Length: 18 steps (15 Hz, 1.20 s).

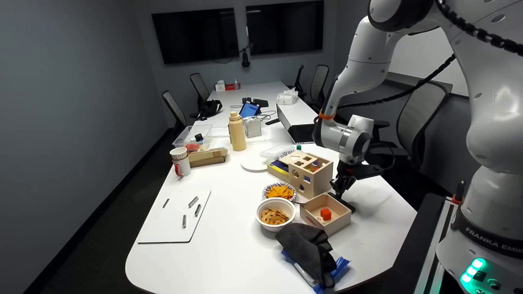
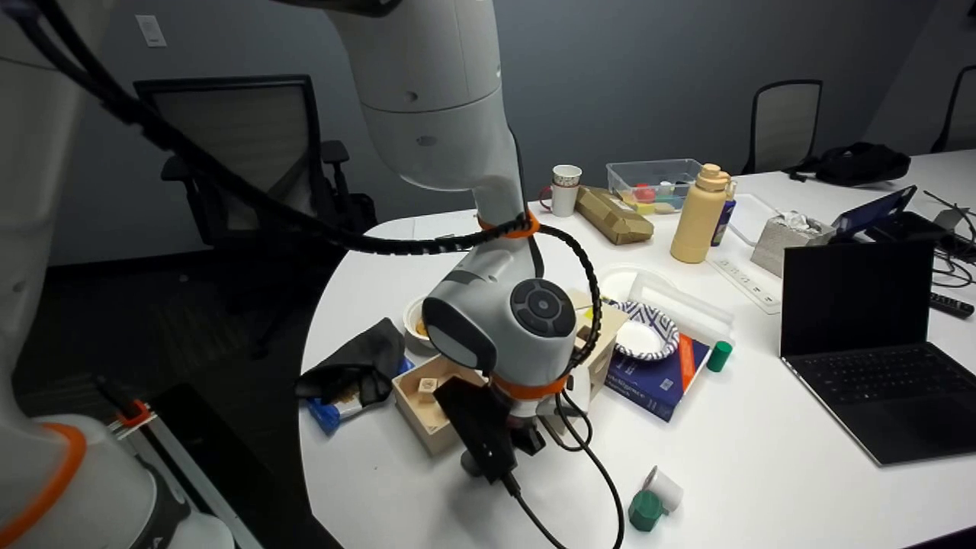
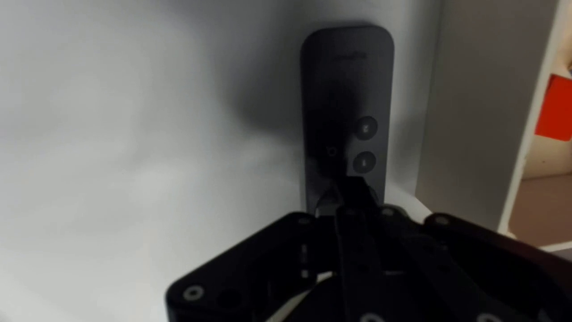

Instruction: Press a button on the remote

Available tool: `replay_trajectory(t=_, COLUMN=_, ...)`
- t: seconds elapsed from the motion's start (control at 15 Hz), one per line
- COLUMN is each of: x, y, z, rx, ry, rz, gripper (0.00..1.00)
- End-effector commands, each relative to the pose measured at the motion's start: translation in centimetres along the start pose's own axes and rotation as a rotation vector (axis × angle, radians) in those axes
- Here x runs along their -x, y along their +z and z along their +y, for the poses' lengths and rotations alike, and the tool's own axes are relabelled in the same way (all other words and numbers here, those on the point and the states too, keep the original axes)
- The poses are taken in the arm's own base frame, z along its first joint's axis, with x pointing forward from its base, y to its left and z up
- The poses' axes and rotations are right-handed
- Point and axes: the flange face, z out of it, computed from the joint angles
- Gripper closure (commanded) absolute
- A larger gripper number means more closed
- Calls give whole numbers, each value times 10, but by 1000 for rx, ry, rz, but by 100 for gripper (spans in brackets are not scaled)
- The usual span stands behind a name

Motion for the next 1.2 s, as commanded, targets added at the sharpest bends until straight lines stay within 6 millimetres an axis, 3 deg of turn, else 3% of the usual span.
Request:
replay_trajectory(t=0.0, x=-10, y=9, z=4, rx=3, ry=-5, rz=35, gripper=100)
replay_trajectory(t=0.4, x=-18, y=12, z=0, rx=2, ry=-22, rz=57, gripper=100)
replay_trajectory(t=1.13, x=-7, y=37, z=5, rx=28, ry=-21, rz=5, gripper=100)
